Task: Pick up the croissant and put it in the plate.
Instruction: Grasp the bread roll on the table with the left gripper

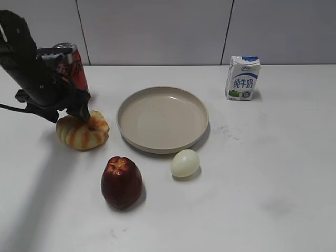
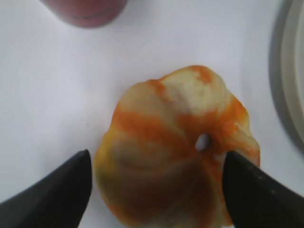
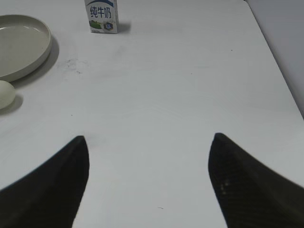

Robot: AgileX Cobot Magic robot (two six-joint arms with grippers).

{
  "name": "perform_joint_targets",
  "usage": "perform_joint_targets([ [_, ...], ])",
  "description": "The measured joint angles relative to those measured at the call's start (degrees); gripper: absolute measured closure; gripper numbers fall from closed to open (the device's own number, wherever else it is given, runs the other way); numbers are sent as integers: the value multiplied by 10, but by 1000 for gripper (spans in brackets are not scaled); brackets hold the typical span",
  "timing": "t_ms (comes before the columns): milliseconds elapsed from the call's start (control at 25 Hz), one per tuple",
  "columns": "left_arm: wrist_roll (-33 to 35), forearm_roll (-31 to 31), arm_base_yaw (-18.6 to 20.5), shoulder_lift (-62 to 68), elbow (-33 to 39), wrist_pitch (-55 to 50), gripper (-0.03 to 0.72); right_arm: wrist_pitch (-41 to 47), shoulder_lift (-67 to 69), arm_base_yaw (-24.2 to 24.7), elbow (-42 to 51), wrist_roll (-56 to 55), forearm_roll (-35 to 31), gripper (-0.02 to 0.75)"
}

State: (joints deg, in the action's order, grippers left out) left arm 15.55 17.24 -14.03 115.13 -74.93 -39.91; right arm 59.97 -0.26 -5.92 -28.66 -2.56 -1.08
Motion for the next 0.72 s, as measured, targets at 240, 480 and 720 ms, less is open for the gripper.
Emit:
perform_joint_targets([
  [240, -2, 1, 0, 29, -4, 17, 171, 0, 0, 0, 0, 0, 0, 145],
  [480, -5, 11, 0, 35, -6, 15, 521, 0, 0, 0, 0, 0, 0, 145],
  [720, -5, 11, 0, 11, -4, -15, 523, 0, 0, 0, 0, 0, 0, 145],
])
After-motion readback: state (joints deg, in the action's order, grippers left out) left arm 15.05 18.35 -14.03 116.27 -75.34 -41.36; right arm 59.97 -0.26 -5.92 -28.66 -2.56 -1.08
